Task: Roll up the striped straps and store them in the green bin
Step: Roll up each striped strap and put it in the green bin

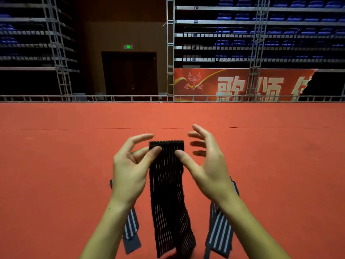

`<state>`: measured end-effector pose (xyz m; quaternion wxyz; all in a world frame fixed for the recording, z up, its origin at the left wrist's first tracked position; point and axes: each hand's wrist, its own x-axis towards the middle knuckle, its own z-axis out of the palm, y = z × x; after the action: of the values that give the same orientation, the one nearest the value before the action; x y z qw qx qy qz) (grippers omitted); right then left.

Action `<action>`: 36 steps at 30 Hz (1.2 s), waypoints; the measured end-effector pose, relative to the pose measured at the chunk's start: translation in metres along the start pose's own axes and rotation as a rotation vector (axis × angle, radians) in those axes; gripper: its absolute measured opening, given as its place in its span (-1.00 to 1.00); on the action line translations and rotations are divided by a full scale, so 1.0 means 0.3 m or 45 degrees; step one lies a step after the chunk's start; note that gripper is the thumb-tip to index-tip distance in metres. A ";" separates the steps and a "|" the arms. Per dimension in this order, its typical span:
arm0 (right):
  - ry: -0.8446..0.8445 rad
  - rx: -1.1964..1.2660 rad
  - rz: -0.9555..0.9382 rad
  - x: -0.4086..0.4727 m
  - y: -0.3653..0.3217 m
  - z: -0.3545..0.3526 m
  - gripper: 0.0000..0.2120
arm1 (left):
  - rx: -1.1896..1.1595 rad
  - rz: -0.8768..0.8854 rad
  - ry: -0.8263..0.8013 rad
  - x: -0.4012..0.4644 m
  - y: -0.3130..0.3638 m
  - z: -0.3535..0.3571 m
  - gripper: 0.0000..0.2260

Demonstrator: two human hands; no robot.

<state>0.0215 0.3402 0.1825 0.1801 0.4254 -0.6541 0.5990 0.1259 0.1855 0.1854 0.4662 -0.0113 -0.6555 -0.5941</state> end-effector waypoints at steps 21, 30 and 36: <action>-0.185 0.460 0.080 0.096 -0.031 -0.048 -0.74 | 0.014 -0.018 -0.132 0.075 0.067 -0.007 -0.73; -0.144 0.497 0.141 0.002 -0.012 -0.029 -0.70 | 0.019 -0.245 -0.200 -0.012 0.081 -0.022 -0.75; -0.179 0.455 0.255 -0.056 -0.037 -0.050 -0.77 | 0.012 -0.244 -0.255 -0.056 0.096 -0.043 -0.66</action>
<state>0.0355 0.3609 0.1803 -0.0044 0.4241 -0.5875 0.6892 0.1594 0.1929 0.1952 0.3395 -0.0056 -0.6997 -0.6287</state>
